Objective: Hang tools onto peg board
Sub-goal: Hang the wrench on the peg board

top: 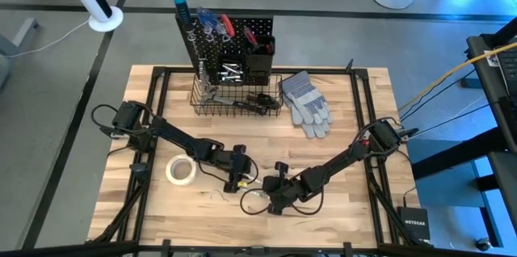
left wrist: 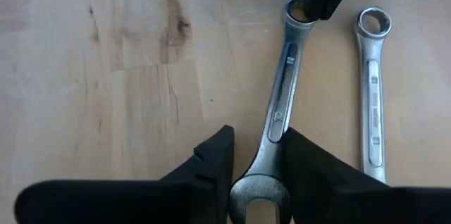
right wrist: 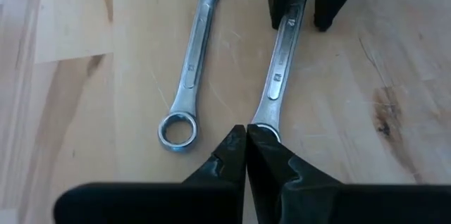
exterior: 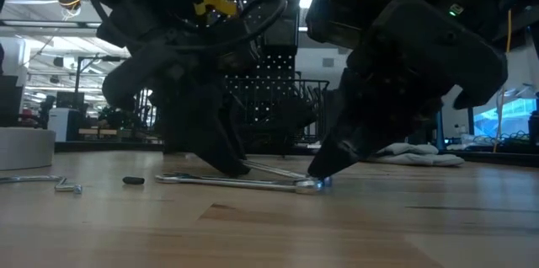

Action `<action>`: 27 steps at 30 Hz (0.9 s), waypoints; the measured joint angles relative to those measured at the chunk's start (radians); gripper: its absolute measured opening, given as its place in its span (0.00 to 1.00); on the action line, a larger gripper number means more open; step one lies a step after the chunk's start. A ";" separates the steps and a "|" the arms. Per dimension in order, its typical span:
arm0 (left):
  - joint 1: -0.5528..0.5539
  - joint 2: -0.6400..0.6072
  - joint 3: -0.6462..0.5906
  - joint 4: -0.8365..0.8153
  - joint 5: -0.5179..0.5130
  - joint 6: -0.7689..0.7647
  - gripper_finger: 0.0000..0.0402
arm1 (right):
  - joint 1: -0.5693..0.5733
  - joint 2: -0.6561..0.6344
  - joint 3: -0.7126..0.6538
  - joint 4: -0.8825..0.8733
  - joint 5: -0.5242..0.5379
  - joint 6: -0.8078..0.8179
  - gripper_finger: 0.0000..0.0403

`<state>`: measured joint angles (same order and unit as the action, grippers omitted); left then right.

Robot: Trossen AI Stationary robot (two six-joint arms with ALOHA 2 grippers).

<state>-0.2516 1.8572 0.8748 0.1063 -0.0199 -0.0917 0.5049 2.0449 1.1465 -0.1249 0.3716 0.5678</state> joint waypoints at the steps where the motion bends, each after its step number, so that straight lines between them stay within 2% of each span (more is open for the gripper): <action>1: -0.001 0.001 0.002 -0.002 0.003 -0.002 0.22 | 0.000 0.000 0.000 0.001 -0.001 0.000 0.04; 13: -0.003 0.003 0.007 0.010 0.009 -0.039 0.22 | 0.013 -0.057 -0.004 -0.014 -0.028 -0.020 0.04; 20: -0.011 -0.009 0.007 -0.001 -0.032 -0.067 0.22 | 0.084 -0.154 0.000 -0.064 0.127 -0.051 0.03; 27: -0.063 -0.136 0.007 -0.138 -0.190 -0.069 0.22 | 0.157 -0.229 0.000 -0.179 0.316 -0.038 0.03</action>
<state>-0.3147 1.7212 0.8814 -0.0313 -0.2098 -0.1608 0.6615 1.8157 1.1463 -0.3042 0.6877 0.5293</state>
